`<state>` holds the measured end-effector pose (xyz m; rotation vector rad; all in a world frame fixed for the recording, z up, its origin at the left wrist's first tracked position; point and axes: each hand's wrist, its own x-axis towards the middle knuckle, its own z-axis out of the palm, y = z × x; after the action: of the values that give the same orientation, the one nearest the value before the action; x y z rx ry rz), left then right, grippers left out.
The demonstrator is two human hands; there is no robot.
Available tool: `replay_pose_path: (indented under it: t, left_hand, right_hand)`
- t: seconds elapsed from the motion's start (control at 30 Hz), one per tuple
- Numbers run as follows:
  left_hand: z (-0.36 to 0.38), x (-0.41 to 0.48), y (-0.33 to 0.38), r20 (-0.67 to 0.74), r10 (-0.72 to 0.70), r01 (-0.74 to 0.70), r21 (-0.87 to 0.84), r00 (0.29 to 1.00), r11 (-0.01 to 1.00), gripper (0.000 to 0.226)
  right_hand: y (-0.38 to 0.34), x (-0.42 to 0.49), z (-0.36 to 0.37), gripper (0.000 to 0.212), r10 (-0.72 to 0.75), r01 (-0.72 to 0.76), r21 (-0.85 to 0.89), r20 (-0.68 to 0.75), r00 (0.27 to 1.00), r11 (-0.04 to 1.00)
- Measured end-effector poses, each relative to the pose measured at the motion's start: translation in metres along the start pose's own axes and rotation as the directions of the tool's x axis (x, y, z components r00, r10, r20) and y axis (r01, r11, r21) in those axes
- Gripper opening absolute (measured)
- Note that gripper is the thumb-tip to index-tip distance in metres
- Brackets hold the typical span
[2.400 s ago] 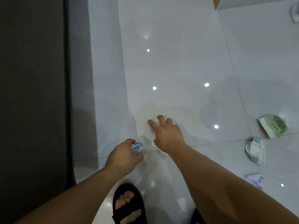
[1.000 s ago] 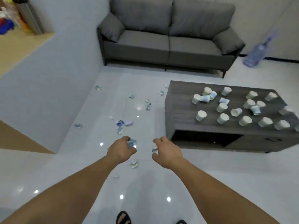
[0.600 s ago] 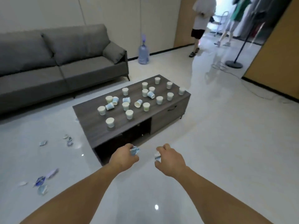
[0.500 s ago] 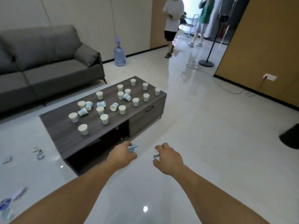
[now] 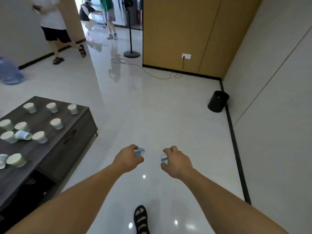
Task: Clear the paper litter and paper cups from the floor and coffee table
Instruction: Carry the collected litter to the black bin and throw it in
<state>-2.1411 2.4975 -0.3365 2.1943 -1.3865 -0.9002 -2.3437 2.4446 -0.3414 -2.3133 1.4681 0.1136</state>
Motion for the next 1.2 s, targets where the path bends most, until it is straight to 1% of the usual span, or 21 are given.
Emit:
replay_pose_path:
  t: [0.2,0.3,0.5,0.67,0.87,1.0,1.2]
  left_hand:
    - [0.019,0.133,0.097,0.096,0.088,-0.088,-0.004,0.991,0.996,0.05]
    - [0.03,0.19,0.15,0.137,0.147,-0.155,0.046,0.98,0.987,0.053]
    - [0.082,0.292,0.255,0.244,0.191,-0.218,0.089,0.951,0.972,0.053]
    - [0.117,0.375,0.351,0.235,0.21,-0.238,0.096,0.949,0.967,0.053]
    - [0.135,0.463,0.442,0.202,0.221,-0.238,0.062,0.954,0.969,0.051]
    - [0.158,0.531,0.485,0.239,0.208,-0.236,0.093,0.948,0.967,0.052]
    - [0.195,0.662,0.559,0.285,0.25,-0.284,0.085,0.925,0.955,0.057]
  right_hand:
    - [0.085,0.084,-0.056,0.057,0.168,-0.168,0.034,0.001,0.986,0.985]
    - [0.129,0.123,-0.083,0.056,0.241,-0.238,0.079,-0.03,0.97,0.968]
    - [0.239,0.202,-0.133,0.056,0.327,-0.317,0.134,-0.057,0.943,0.939]
    - [0.338,0.269,-0.192,0.057,0.343,-0.333,0.127,-0.072,0.936,0.934]
    - [0.424,0.345,-0.262,0.054,0.352,-0.337,0.134,-0.105,0.93,0.932]
    - [0.471,0.397,-0.286,0.052,0.346,-0.331,0.141,-0.095,0.934,0.933]
    - [0.558,0.499,-0.329,0.056,0.422,-0.411,0.133,-0.071,0.904,0.902]
